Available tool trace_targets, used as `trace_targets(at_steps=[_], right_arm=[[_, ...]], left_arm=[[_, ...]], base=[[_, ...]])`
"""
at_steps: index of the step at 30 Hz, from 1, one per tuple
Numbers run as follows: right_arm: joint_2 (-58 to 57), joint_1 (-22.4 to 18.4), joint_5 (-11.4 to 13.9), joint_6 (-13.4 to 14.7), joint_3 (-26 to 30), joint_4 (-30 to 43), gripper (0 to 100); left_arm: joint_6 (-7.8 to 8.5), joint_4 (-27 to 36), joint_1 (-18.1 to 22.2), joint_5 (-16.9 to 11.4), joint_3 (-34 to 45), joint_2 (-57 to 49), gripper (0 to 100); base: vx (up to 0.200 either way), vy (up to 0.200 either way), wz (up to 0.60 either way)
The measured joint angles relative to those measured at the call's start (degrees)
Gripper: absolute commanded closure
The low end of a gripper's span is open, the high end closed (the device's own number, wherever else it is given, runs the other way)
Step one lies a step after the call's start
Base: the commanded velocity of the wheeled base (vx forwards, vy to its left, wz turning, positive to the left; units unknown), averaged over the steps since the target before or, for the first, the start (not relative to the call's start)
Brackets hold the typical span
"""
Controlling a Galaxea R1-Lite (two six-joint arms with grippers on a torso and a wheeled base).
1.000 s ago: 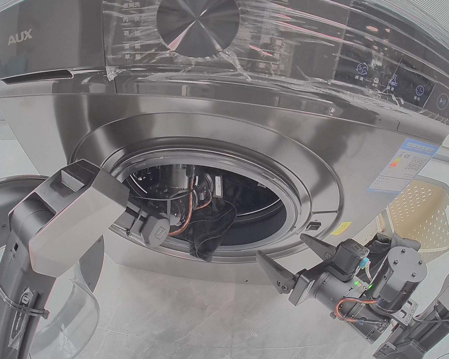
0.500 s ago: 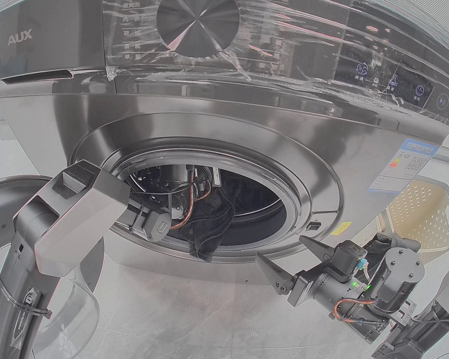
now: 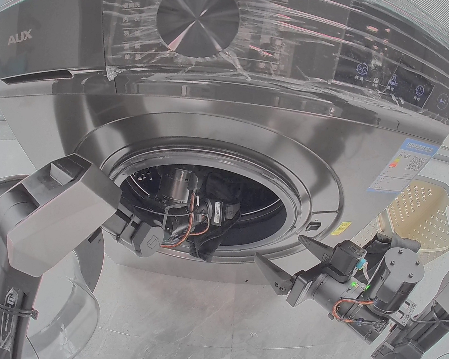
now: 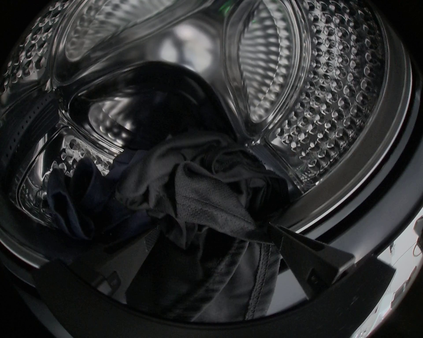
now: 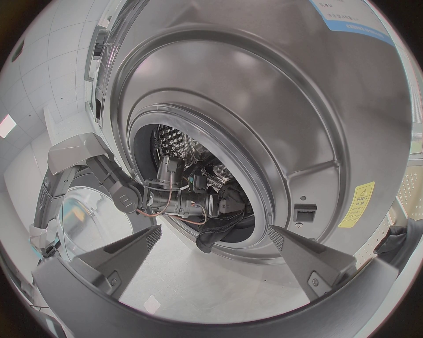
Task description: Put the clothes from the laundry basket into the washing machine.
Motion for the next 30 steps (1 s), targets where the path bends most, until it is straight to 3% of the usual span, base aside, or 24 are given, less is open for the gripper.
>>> trace_targets(at_steps=[5, 13, 18, 24, 30], right_arm=[[0.00, 0.11, -0.09, 0.09, -1.33, -0.09, 0], [0.00, 0.12, -0.16, 0.20, -2.29, -0.09, 0], [-0.02, 0.12, -0.16, 0.28, -2.73, -0.09, 0], [-0.02, 0.12, -0.16, 0.52, -3.04, -0.11, 0], [0.00, 0.12, -0.16, 0.61, -3.19, -0.11, 0]], left_arm=[[1.16, -0.20, 0.16, 0.02, 0.15, 1.54, 100], [1.16, -2.22, 0.06, 0.32, -1.45, 3.63, 100], [0.01, -3.43, 0.13, 1.45, -5.67, 4.46, 100], [-2.07, -8.68, 0.77, 5.46, -14.67, 6.75, 100], [-2.49, -11.80, 1.51, 8.09, -21.20, 10.69, 100]], base=[[0.000, 0.000, 0.00], [0.000, 0.000, 0.00], [0.000, 0.000, 0.00], [0.000, 0.000, 0.00], [0.000, 0.000, 0.00]])
